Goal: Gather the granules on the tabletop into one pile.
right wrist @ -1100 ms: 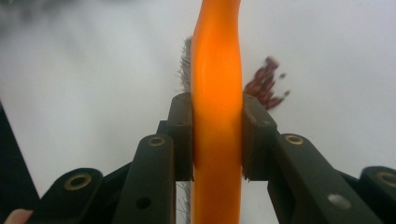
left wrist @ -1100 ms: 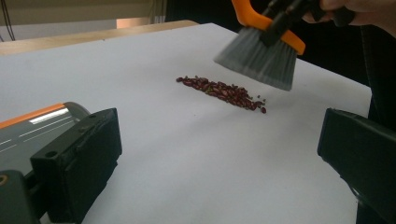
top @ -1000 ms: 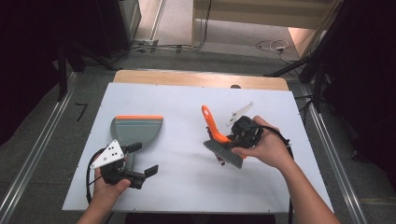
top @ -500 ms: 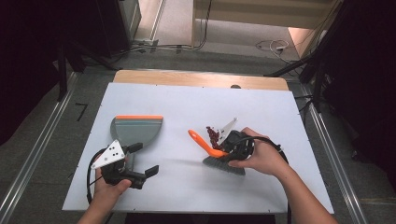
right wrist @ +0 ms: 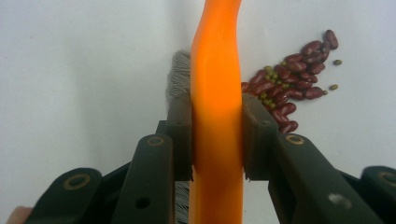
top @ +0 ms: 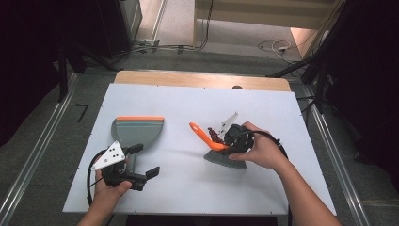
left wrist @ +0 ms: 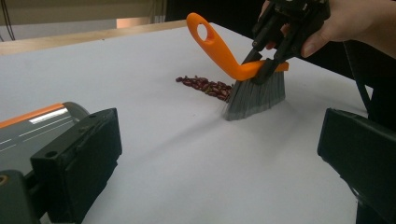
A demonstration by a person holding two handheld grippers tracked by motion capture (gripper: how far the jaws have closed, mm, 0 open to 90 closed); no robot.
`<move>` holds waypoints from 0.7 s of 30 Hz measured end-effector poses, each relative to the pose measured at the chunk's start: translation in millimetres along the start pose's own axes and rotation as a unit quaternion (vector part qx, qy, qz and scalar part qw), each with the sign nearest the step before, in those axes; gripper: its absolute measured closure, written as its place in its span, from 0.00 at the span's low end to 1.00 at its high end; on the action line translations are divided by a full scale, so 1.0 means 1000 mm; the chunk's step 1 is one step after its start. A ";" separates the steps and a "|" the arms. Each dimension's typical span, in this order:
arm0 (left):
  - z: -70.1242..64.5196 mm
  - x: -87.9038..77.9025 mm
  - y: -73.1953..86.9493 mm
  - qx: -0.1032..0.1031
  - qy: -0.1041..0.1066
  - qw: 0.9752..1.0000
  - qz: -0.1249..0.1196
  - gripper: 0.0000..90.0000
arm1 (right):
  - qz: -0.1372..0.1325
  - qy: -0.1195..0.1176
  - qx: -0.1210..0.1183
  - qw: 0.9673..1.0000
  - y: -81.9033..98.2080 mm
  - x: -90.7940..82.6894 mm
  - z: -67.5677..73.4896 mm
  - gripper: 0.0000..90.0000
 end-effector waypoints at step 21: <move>0.000 -0.001 0.000 -0.002 -0.001 1.000 0.000 0.01 | -0.018 0.019 -0.008 1.000 -0.006 0.005 -0.029 0.75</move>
Point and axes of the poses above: each handheld gripper's, and its own axes: x roughly forward along the jaws, y roughly out of its underside, z roughly to its left, the point moved 1 cm from there along x, roughly forward along the jaws, and after that the axes turned 1 degree about -x, right-handed, at the moved point
